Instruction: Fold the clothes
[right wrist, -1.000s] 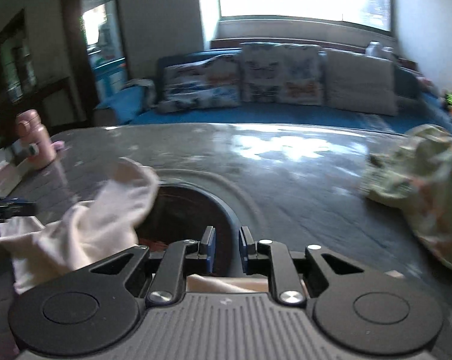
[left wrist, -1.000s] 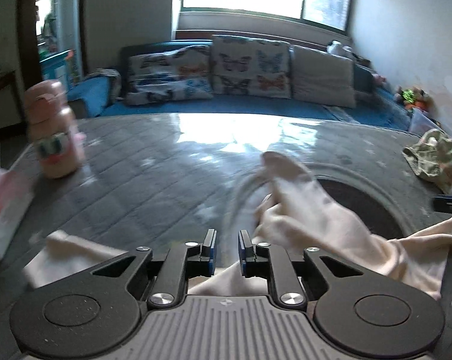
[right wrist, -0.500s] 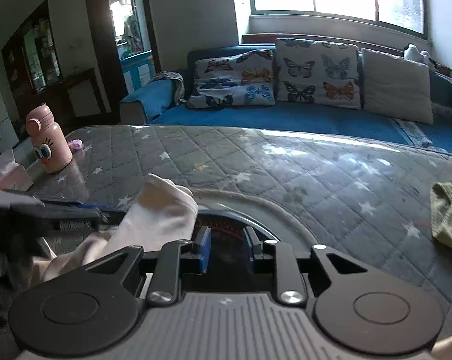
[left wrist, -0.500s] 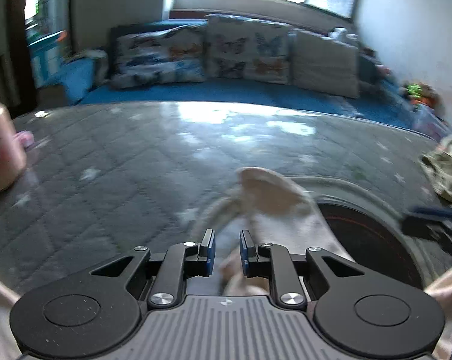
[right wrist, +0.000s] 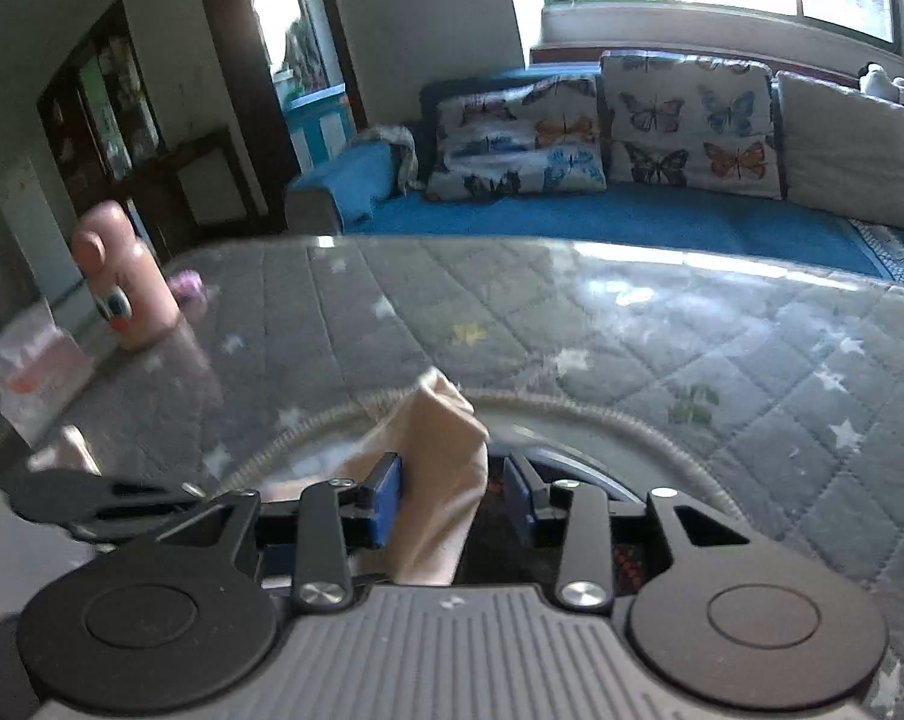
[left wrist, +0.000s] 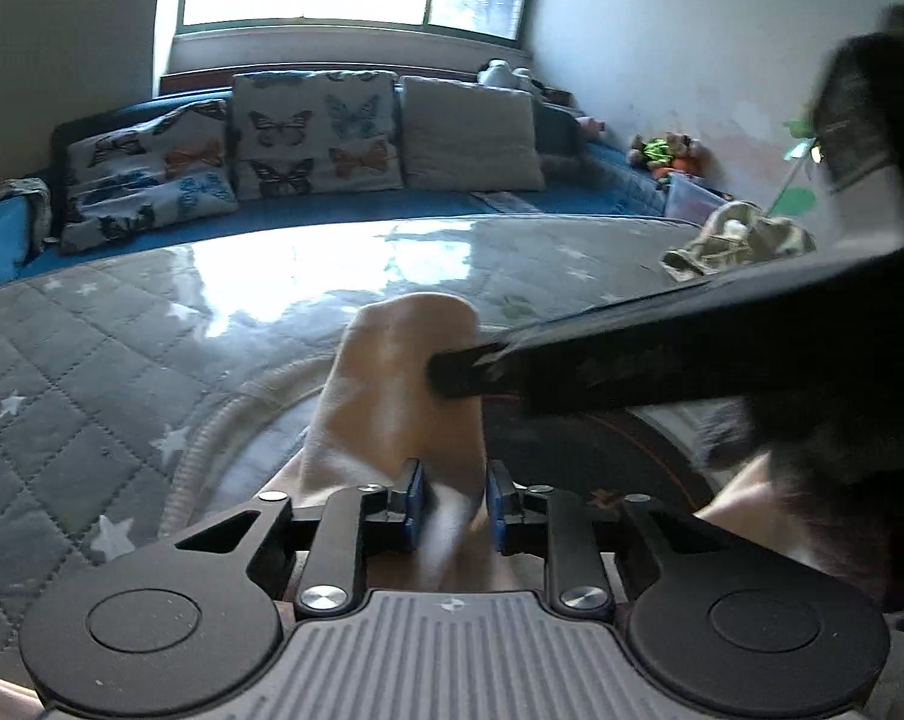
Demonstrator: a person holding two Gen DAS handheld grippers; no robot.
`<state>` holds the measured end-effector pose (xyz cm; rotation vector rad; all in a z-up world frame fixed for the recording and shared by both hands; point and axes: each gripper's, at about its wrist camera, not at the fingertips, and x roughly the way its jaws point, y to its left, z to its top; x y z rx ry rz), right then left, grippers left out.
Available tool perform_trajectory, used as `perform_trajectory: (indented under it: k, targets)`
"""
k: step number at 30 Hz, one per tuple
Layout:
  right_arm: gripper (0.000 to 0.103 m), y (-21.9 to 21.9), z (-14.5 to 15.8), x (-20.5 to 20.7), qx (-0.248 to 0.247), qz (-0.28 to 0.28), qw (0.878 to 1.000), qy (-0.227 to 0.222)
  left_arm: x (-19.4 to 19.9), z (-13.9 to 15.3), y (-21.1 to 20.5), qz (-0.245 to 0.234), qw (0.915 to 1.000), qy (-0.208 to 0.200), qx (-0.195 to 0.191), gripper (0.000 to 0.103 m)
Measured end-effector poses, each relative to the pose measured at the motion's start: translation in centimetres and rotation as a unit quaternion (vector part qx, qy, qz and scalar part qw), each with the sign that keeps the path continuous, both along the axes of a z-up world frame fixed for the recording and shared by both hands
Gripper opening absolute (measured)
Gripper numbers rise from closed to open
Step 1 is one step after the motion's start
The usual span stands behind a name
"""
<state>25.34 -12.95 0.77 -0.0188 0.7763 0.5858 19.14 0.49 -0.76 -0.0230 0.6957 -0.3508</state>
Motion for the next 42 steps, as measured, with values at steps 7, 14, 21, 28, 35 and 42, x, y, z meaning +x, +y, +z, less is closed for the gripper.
perform_trajectory:
  k: [7,14,21,28,35,42]
  targets:
    - [0.033,-0.7,-2.5,1.0,-0.005,-0.017,0.999,0.029,0.4,1.2,1.9,0.032,0.9993,-0.015,0.007,0.028]
    - [0.033,-1.0,-2.3,0.7,0.004,-0.010,1.000,0.020,4.1,0.5,2.4,0.074,0.9970,0.017,0.018,0.037]
    - [0.033,-1.3,-1.9,0.9,0.018,-0.008,1.000,0.019,4.9,0.0,2.9,0.077,0.9964,0.034,-0.002,0.012]
    - [0.034,-2.7,-0.4,0.3,0.058,-0.018,0.998,0.013,1.9,2.3,4.7,0.110,0.9939,-0.012,-0.004,0.004]
    - [0.036,-3.1,-0.1,0.4,0.059,-0.032,0.998,0.012,-4.8,4.8,9.1,0.164,0.9855,-0.041,-0.017,0.004]
    - [0.036,0.4,-2.2,-0.9,-0.003,0.010,1.000,0.002,-9.6,3.2,12.4,0.210,0.9770,-0.011,-0.033,0.004]
